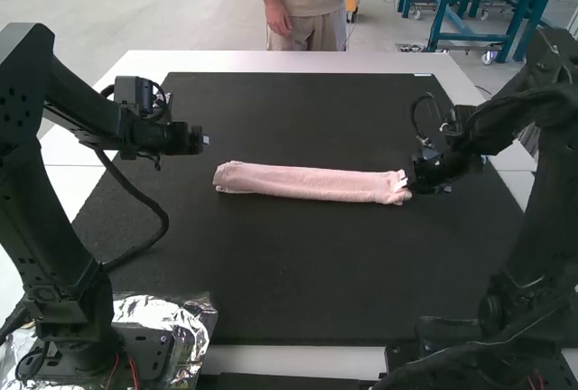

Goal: Fold the towel.

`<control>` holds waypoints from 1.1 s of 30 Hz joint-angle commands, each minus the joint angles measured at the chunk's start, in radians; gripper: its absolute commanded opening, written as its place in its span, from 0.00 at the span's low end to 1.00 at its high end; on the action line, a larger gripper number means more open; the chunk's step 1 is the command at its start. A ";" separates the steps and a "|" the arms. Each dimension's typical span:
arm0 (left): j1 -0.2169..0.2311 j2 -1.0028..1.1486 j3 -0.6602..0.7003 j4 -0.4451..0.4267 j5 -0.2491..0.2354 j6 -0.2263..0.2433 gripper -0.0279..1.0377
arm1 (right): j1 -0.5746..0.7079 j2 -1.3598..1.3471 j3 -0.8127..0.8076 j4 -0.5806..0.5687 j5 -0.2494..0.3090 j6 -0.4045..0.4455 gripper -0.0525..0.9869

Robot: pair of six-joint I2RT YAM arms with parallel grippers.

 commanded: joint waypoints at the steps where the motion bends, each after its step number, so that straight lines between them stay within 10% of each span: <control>1: -0.005 -0.033 0.028 0.016 -0.009 -0.006 0.94 | -0.058 -0.109 0.006 -0.011 -0.010 -0.032 0.03; 14: -0.042 -0.027 0.028 0.042 -0.017 -0.002 0.94 | 0.150 -0.206 0.019 -0.025 -0.007 0.044 0.03; 22: -0.034 -0.027 0.014 0.061 -0.017 -0.006 0.94 | 0.396 -0.175 0.039 0.175 0.044 0.210 0.03; 33: 0.066 -0.027 -0.044 0.111 -0.022 0.006 0.94 | 0.595 0.009 0.227 0.193 0.075 0.247 0.03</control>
